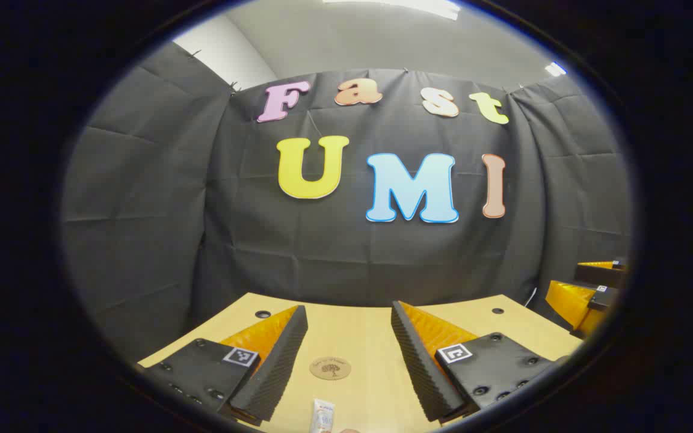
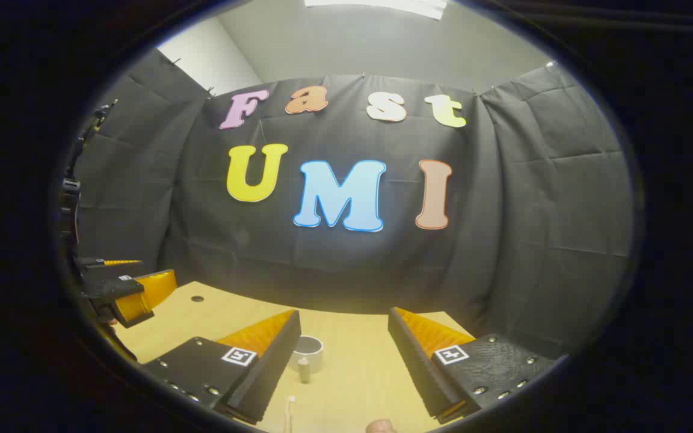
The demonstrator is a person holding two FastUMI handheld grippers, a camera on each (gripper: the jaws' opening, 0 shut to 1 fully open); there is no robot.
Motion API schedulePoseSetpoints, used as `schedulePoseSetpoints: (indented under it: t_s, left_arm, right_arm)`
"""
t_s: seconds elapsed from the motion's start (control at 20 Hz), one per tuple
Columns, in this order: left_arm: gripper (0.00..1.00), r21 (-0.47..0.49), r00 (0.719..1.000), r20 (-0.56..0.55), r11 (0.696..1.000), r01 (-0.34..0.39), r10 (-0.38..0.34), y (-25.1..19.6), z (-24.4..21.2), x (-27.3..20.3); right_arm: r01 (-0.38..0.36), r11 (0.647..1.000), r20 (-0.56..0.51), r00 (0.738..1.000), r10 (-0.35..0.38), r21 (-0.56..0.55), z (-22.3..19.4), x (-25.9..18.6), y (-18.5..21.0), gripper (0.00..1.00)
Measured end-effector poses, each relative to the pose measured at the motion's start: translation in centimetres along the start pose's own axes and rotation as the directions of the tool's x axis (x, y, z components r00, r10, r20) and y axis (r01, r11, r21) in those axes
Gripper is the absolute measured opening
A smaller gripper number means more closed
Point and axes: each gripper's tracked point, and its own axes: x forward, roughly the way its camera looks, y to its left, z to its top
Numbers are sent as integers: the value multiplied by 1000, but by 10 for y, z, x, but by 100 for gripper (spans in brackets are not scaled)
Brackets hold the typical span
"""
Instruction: Put the toothbrush and toothpaste on the desktop into the cup, then pick up the cup and place it on the coaster on the desktop.
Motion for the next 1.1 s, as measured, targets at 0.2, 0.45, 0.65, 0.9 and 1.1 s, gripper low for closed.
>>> schedulePoseSetpoints:
  t_s: [0.2, 0.45, 0.65, 0.9, 1.1]
  left_arm:
    - [93, -6, 1000, -5, 1000, 1, -1, 0, -1, -2]
    - [93, -6, 1000, -2, 1000, 5, -5, -1, 0, -4]
    - [93, 0, 1000, -3, 1000, 3, -3, 1, -2, -7]
    - [93, 9, 1000, -15, 1000, 5, -5, 3, -4, -8]
    - [93, 5, 999, -49, 1000, 18, -18, 4, -13, -5]
  right_arm:
    - [5, 1000, -2, 1000, -5, 4, 1, -2, -2, 92]
    - [-1, 1000, -26, 1000, 1, -10, -5, -5, 1, 92]
    - [-9, 1000, -35, 999, 9, -19, -8, -6, 4, 92]
    - [-18, 1000, -46, 999, 18, -12, -9, -8, 8, 92]
    - [-31, 999, -70, 997, 30, -12, -14, -8, 14, 92]
